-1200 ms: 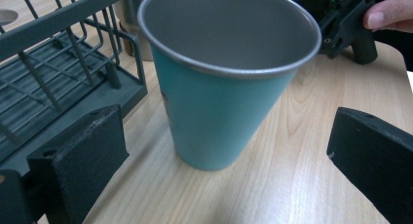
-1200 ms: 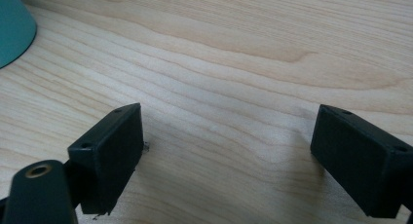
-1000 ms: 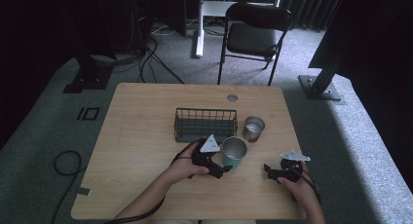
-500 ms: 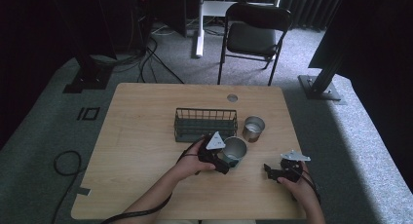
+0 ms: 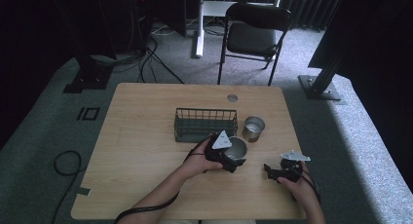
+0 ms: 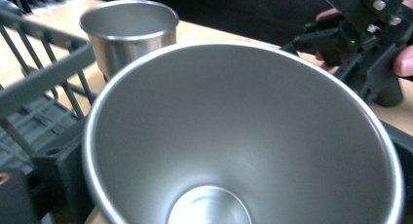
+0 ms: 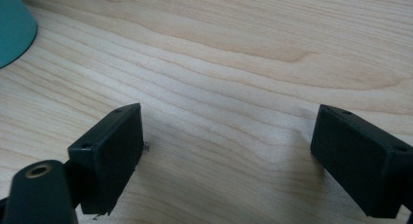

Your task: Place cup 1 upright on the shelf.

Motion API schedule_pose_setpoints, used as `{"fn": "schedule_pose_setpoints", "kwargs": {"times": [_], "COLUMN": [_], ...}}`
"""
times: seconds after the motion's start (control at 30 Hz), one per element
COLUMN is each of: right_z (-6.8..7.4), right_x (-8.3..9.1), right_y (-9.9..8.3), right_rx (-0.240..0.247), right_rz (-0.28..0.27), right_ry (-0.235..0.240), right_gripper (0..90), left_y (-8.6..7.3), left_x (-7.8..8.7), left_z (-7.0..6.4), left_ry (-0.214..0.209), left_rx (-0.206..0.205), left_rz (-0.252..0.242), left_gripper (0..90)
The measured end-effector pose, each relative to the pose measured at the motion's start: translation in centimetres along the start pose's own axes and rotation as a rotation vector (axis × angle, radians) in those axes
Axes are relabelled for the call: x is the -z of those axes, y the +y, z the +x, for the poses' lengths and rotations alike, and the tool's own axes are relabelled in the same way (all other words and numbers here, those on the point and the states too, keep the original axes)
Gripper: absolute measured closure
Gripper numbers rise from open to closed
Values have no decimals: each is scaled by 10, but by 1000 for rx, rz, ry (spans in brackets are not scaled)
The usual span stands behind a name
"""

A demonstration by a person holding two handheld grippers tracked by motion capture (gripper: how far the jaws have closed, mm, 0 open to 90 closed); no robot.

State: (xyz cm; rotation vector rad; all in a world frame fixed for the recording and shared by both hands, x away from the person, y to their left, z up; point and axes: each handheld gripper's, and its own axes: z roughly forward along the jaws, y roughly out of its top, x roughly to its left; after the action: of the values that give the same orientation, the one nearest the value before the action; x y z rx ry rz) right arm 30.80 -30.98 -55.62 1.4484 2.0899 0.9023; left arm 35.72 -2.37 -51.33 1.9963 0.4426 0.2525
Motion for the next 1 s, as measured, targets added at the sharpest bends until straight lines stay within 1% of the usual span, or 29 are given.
{"fn": "schedule_pose_setpoints", "kwargs": {"times": [0.1,0.13,0.17,0.23,0.27,0.37,0.43,0.47,0.5,0.6,0.67,0.77,0.8,0.87,0.9,0.97,1.0], "right_z": [0,0,0,0,0,0,0,0,0,0,0,0,0,0,0,0,0], "right_x": [0,0,0,0,0,0,0,0,0,0,0,0,0,0,0,0,0], "right_y": [0,0,0,0,0,0,0,0,0,0,0,0,0,0,0,0,0], "right_rx": [-1,-1,-1,-1,-1,-1,-1,-1,-1,-1,0,-1,1,0,1,2,1], "right_rz": [0,0,0,0,0,0,0,0,0,0,0,-1,-1,-1,-1,-1,-1], "right_ry": [0,0,0,0,0,0,0,0,0,0,-1,0,-1,-1,-1,-1,-1], "right_gripper": [117,117,117,117,117,117,117,117,117,117,117,117,117,117,117,117,117], "left_y": [1,2,2,2,1,1,2,2,4,9,12,16,20,23,25,28,29], "left_x": [-2,-4,-5,-5,-7,-7,-6,-6,-4,1,4,8,12,16,18,21,23], "left_z": [-2,-3,-3,-4,-3,-3,-2,-2,-2,-2,-2,-2,-2,-2,-2,-1,-1], "left_ry": [-3,15,15,11,8,2,-4,-4,0,7,4,7,11,8,13,15,21], "left_rx": [-7,-7,-5,-11,-6,-11,9,9,2,6,10,4,-4,1,3,-1,3], "left_rz": [4,2,0,-3,-14,-14,-19,-19,-20,-39,-42,-46,-52,-55,-64,-63,-70], "left_gripper": [77,118,130,131,132,134,134,135,135,135,135,135,135,135,135,135,135]}}
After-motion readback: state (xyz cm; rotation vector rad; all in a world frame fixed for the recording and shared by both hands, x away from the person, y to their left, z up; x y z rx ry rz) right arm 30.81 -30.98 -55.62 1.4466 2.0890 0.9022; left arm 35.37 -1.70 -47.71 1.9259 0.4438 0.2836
